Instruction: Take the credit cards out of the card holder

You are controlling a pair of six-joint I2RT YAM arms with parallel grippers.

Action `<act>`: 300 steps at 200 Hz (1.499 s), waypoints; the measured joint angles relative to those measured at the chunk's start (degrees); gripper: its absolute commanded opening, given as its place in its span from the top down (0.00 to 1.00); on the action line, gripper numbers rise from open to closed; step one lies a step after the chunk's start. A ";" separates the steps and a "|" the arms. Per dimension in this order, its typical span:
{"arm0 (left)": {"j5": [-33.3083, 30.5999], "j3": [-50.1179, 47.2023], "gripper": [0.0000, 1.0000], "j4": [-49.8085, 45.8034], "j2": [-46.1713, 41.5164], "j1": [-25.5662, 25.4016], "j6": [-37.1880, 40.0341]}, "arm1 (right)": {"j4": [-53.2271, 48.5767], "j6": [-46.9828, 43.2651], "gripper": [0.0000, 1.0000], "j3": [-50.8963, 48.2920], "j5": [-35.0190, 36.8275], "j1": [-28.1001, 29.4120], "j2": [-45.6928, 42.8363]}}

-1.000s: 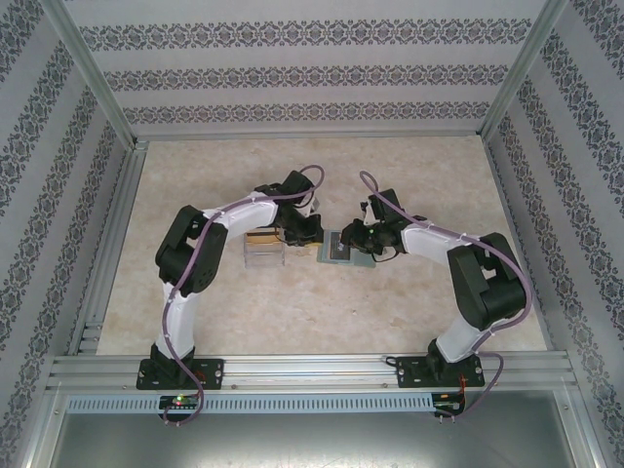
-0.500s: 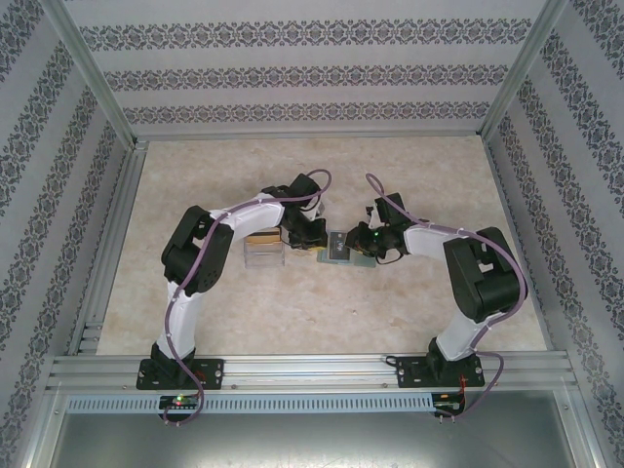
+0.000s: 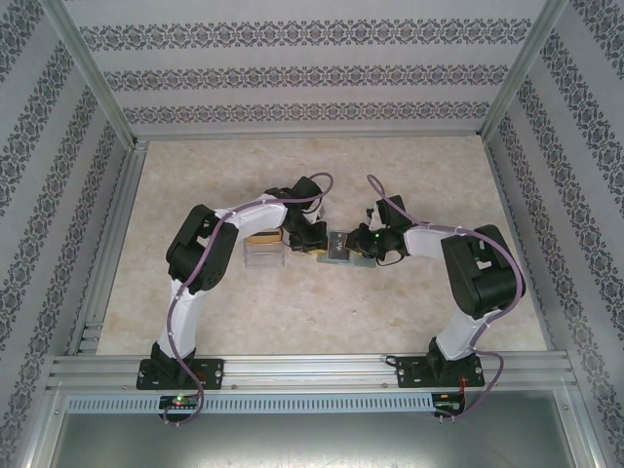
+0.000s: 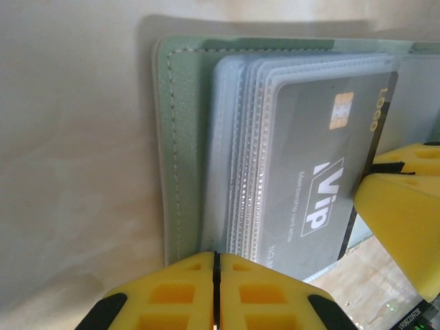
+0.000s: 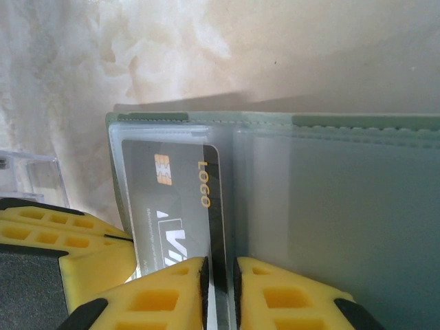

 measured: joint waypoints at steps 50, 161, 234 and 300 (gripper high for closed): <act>-0.02 0.68 0.91 -0.98 0.42 0.00 0.00 | 2.71 1.31 1.00 -0.46 -2.32 -0.76 1.09; -1.70 2.73 1.00 -3.76 1.25 -0.33 0.20 | 4.00 1.29 1.00 -3.87 -3.98 -3.76 -1.40; -1.53 2.73 1.00 -3.76 1.25 -0.33 0.22 | 4.42 1.14 0.75 -4.17 -4.20 -3.72 -1.03; -1.49 2.73 1.00 -3.76 1.27 -0.33 0.22 | 6.23 1.57 0.79 -3.63 -5.40 -3.21 0.46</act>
